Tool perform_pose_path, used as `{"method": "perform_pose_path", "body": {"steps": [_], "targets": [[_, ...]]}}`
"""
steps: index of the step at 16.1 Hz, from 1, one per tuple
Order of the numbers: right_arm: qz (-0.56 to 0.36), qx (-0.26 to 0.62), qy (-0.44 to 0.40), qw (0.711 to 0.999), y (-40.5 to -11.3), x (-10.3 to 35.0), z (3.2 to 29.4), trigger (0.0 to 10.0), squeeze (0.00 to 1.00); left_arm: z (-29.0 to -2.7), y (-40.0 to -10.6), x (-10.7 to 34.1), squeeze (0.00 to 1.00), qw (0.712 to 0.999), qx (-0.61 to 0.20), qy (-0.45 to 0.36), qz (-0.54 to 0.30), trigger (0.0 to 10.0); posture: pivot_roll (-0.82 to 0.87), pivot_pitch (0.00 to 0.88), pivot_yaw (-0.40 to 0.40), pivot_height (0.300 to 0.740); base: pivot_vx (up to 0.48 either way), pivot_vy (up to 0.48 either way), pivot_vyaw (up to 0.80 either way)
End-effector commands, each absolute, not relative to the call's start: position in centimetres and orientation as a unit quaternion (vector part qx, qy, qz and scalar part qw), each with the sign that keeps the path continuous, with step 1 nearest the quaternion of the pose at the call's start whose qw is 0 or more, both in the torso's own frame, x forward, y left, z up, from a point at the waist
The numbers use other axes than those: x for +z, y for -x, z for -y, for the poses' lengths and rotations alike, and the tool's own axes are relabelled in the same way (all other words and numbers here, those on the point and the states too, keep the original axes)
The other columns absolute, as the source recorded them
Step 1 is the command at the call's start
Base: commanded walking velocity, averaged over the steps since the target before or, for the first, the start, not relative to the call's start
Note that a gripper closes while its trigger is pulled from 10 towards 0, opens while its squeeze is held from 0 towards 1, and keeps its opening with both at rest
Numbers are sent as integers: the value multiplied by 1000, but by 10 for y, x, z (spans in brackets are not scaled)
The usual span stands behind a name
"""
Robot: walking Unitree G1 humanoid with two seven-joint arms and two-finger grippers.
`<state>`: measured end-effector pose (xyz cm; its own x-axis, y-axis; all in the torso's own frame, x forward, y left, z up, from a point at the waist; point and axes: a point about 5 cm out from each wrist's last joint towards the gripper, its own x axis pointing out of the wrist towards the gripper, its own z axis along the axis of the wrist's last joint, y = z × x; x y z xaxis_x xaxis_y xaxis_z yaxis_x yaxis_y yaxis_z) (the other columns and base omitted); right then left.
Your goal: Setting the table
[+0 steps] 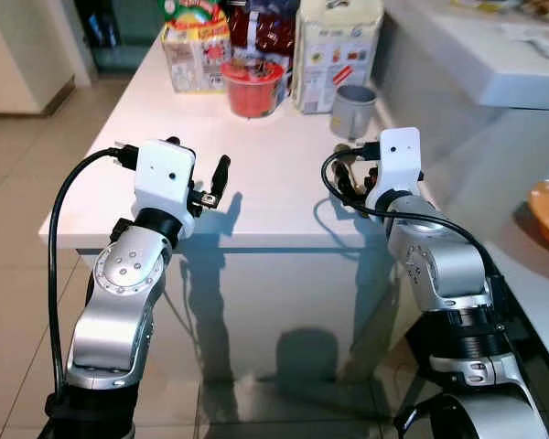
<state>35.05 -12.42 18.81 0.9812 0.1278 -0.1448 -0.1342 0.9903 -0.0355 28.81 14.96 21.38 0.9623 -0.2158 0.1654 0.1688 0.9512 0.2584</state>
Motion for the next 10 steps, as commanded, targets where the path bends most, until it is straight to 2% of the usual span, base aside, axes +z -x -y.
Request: {"method": "perform_pose_path", "body": {"steps": [1,10], "targets": [[-69,68,25,995,-350,192,124,10000,0,-151,-288,214,0,983,-94,-127,94,10000,37,0,-31,740,0,0,0],[-77,69,29,994,-352,191,124,10000,0,-150,-288,213,0,983,-94,-126,92,10000,35,0,-32,740,0,0,0]]}}
